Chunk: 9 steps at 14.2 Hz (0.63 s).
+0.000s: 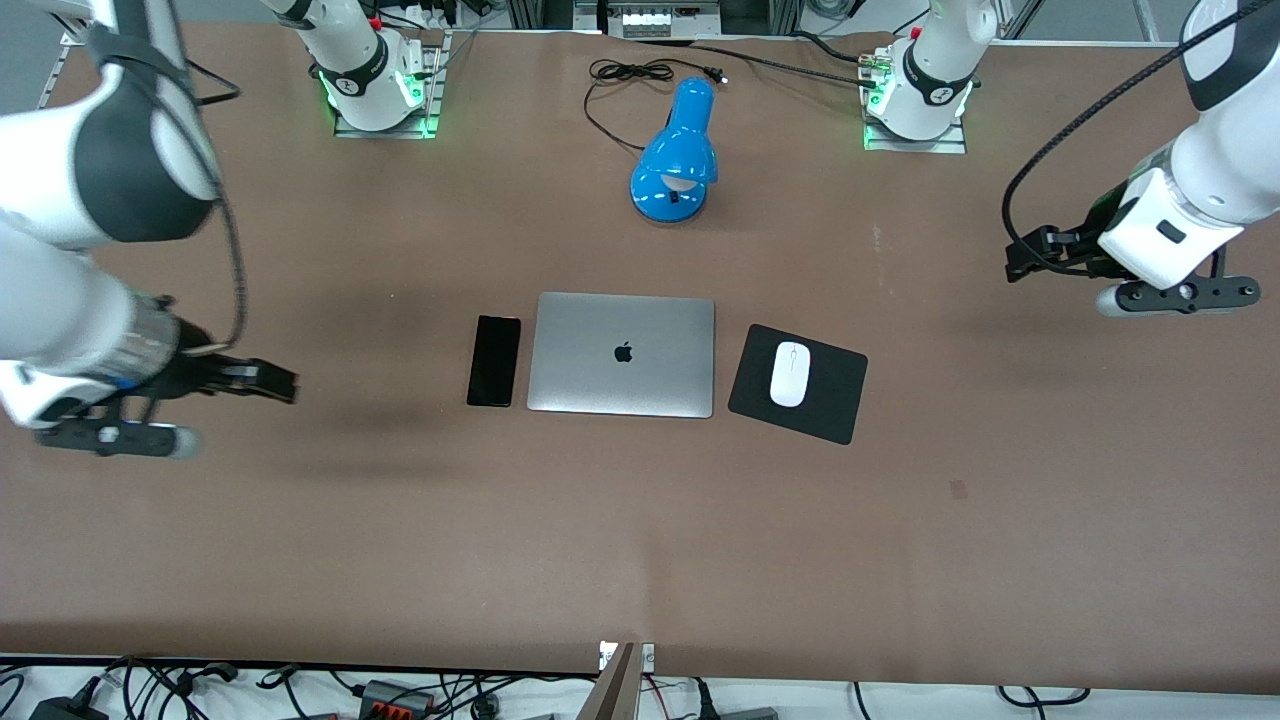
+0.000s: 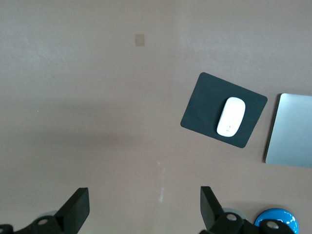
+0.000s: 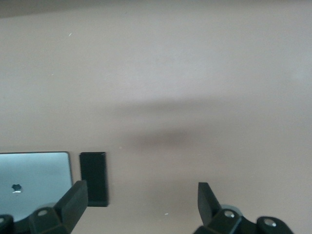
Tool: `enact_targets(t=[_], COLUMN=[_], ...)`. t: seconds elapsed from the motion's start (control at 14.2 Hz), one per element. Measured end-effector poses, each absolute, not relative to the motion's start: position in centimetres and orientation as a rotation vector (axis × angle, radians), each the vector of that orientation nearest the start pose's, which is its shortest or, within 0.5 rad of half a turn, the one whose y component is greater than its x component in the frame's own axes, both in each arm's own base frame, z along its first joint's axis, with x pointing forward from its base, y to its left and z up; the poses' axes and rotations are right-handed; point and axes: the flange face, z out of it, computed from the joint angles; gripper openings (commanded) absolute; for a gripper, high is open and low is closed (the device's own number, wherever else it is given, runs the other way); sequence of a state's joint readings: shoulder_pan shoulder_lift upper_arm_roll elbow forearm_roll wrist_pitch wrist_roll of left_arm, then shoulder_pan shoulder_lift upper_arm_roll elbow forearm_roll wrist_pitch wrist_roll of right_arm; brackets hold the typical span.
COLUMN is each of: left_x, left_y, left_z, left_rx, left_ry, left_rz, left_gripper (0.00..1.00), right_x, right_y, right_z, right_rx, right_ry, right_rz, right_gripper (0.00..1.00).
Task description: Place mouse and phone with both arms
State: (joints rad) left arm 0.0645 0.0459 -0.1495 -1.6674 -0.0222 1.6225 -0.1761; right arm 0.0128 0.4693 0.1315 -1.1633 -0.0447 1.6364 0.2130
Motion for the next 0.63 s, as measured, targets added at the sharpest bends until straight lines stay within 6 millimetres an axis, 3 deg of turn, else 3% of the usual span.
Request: enact_targets(t=[0.42, 0.63], left_x=[56.6, 56.5], left_y=[-4.8, -4.0], left_z=[55.6, 55.4], left_rx=[-3.15, -3.146], left_ry=[-0.169, -0.192], left_rz=[0.146, 0.164], left_gripper=[1.0, 1.0], right_x=[67.4, 65.8], right_y=[0.6, -0.8], right_z=[57.8, 59.1], right_rx=[-3.163, -3.174], right_ry=[0.097, 0.1], right_rz=[-0.106, -0.1], right_gripper=[1.0, 1.0])
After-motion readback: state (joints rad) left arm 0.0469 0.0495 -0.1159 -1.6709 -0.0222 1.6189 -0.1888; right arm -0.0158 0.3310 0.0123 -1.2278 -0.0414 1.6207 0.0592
